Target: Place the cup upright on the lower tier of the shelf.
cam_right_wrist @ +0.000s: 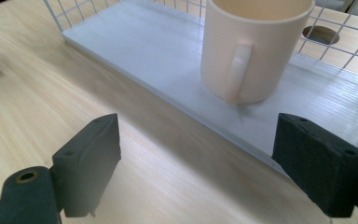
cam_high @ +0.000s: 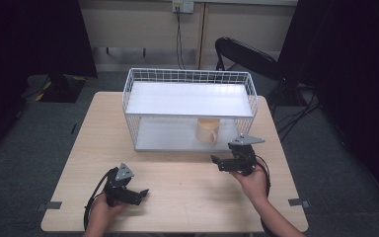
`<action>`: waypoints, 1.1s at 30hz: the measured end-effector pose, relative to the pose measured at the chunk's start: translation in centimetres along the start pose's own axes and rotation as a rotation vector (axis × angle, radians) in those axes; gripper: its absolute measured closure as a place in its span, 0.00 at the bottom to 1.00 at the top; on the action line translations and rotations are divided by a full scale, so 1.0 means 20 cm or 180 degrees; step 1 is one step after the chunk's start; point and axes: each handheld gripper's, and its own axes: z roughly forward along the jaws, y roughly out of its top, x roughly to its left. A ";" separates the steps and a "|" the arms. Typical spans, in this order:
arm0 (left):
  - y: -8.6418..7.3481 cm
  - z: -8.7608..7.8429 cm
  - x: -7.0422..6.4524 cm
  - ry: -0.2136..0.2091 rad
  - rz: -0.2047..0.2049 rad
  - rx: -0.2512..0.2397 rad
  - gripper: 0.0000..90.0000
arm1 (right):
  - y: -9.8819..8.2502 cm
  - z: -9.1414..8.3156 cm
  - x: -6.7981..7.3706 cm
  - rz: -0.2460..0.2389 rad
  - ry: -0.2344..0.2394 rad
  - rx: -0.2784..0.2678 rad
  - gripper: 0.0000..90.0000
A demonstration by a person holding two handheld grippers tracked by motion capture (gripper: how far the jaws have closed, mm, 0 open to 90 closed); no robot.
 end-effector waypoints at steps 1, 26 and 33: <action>0.00 0.00 0.00 -0.0001 0.0003 0.0003 0.00 | -0.01 0.00 0.00 -0.0002 0.0013 0.0002 0.16; 0.00 0.00 0.00 0.0004 -0.0009 -0.0001 0.00 | -0.17 -0.11 -0.07 -0.0057 0.0064 0.0105 0.16; 0.00 0.00 0.00 0.0008 -0.0013 -0.0003 0.00 | -0.21 -0.14 -0.09 -0.0093 0.0084 0.0131 0.16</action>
